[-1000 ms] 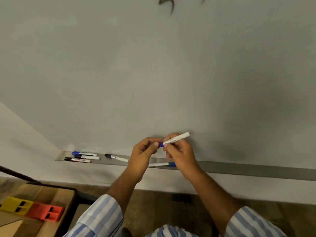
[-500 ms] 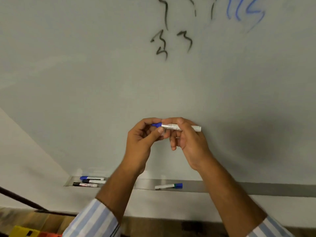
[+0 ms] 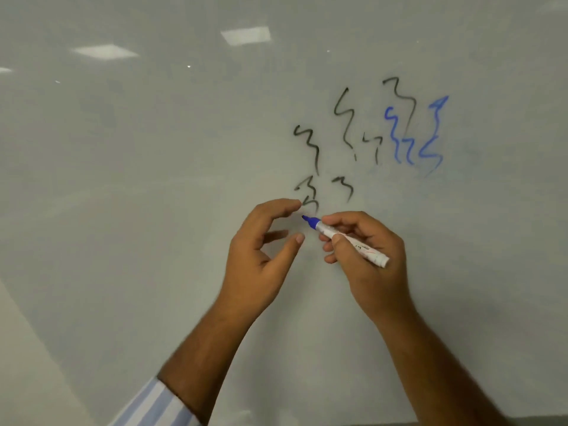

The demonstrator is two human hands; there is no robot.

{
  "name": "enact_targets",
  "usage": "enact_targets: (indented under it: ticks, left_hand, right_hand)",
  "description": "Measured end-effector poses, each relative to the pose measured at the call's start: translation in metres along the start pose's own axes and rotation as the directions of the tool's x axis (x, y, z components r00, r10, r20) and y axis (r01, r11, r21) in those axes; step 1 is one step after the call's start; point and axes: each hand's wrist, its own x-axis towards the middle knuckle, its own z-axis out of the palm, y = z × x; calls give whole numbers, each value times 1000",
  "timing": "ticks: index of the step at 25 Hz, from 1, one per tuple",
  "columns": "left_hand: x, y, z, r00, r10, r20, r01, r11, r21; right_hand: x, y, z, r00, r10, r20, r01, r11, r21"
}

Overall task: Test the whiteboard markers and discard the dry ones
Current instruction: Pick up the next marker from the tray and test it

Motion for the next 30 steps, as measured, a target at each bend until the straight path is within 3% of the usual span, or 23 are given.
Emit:
enact_targets:
  ticks: [4, 8, 11, 15, 17, 19, 21, 24, 27, 30]
  left_hand:
    - [52, -4, -26, 938, 320, -132, -243, 879, 410]
    - [115, -11, -47, 896, 415, -160, -204, 702, 682]
    - [129, -22, -49, 873, 462, -154, -151, 557, 816]
    - [130, -28, -46, 869, 469, -157, -126, 516, 848]
    - [130, -30, -45, 866, 470, -169, -112, 512, 852]
    - [130, -32, -44, 865, 468, -184, -97, 515, 852]
    - [129, -33, -43, 864, 462, -200, -81, 520, 850]
    - [127, -34, -42, 868, 449, -214, -64, 528, 847]
    - [125, -36, -41, 862, 454, -226, -63, 539, 840]
    - [122, -39, -41, 858, 449, -249, -55, 562, 825]
  right_hand:
    - [23, -18, 5, 969, -231, -90, 209, 956, -206]
    - [54, -35, 19, 903, -422, 79, 421, 834, -356]
    - [71, -30, 34, 836, -534, 125, 523, 707, -477]
    - [80, -15, 48, 759, -629, 168, 602, 580, -548]
    - [78, -11, 42, 745, -659, 100, 578, 563, -591]
    - [73, -11, 37, 757, -651, 60, 551, 586, -594]
    - [65, -14, 33, 796, -596, 108, 528, 594, -607]
    - [71, -29, 13, 879, -472, 64, 432, 735, -523]
    - [102, -52, -1, 814, -580, -30, 487, 711, -508]
    - [137, -68, 5, 758, -648, 75, 565, 594, -573]
